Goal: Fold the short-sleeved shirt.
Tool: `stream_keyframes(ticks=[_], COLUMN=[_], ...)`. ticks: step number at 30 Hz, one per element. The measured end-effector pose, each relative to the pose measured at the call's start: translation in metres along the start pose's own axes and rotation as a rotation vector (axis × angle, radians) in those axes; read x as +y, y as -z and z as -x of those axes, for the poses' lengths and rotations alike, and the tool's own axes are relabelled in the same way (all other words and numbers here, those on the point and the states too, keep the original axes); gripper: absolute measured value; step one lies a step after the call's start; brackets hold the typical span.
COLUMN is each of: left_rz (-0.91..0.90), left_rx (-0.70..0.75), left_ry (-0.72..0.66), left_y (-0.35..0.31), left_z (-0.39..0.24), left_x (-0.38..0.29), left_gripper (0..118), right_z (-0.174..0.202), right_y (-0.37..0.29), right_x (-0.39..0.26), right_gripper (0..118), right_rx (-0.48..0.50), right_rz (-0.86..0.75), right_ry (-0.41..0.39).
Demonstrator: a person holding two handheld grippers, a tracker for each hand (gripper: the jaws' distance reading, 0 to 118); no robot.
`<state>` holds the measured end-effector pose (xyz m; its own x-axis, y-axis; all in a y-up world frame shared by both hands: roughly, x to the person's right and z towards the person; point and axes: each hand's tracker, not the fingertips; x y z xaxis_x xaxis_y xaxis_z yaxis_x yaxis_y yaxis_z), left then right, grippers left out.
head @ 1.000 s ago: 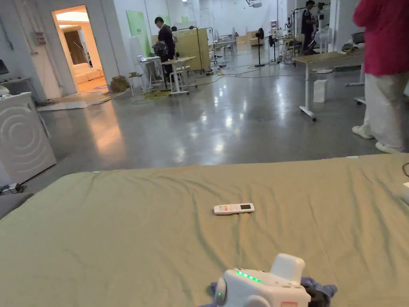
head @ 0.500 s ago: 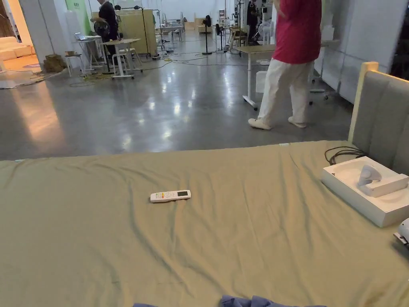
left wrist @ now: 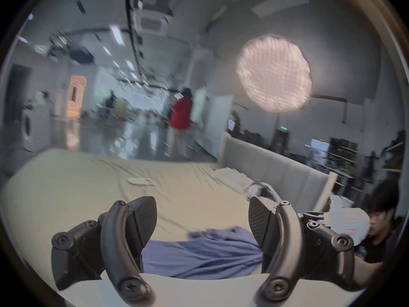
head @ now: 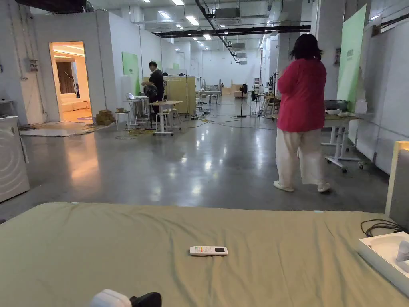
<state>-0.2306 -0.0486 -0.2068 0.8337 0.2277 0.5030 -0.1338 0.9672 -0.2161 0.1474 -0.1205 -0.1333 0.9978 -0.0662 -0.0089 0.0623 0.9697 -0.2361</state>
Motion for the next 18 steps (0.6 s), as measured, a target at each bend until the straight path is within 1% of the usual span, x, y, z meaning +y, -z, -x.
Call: stream_keyframes(ticks=[2, 4, 5, 6, 7, 8, 9, 10, 11, 12, 15, 18], left_rz=[-0.062, -0.072, -0.07, -0.079, -0.092, -0.086, -0.094, -0.106, -0.11, -0.105, -0.095, -0.071], left_rx=[0.123, 0.216, 0.253, 0.278, 0.271, 0.263, 0.268, 0.281, 0.295, 0.291, 0.288, 0.278], left_ry=[0.072, 0.13, 0.137, 0.139, 0.122, 0.115, 0.108, 0.103, 0.106, 0.109, 0.085, 0.066], left_y=[-0.026, -0.042, -0.049, -0.05, -0.054, -0.057, -0.06, -0.061, -0.062, -0.064, -0.07, -0.07], left_z=[-0.008, -0.013, -0.016, -0.019, -0.021, -0.022, -0.023, -0.022, -0.024, -0.024, -0.026, -0.028], left_x=[-0.002, -0.006, -0.009, -0.013, -0.015, -0.017, -0.02, -0.023, -0.025, -0.026, -0.031, -0.035], left_gripper=[90, 89, 88, 84, 75, 60, 28, 12, 8, 1, 1, 1], right_z=[0.008, 0.022, 0.024, 0.027, 0.037, 0.039, 0.041, 0.043, 0.045, 0.047, 0.047, 0.043], right_y=[-0.002, -0.004, -0.006, -0.009, -0.012, -0.015, -0.019, -0.023, -0.025, -0.028, -0.036, -0.038], right_x=[0.009, 0.02, 0.022, 0.023, 0.03, 0.031, 0.031, 0.031, 0.032, 0.032, 0.029, 0.029], right_gripper=[0, 0, 0, 0, 0, 0, 0, 0, 0, 0, 0, 0], right_rx=[0.03, 0.027, 0.033, 0.042, 0.05, 0.059, 0.068, 0.068, 0.064, 0.058, 0.014, 0.009], right_rz=[-0.019, -0.025, -0.039, -0.05, -0.052, -0.053, -0.058, -0.065, -0.071, -0.072, -0.086, -0.079], right_ry=[-0.008, -0.004, -0.009, -0.012, -0.012, -0.014, -0.026, -0.044, -0.068, -0.092, -0.138, -0.123])
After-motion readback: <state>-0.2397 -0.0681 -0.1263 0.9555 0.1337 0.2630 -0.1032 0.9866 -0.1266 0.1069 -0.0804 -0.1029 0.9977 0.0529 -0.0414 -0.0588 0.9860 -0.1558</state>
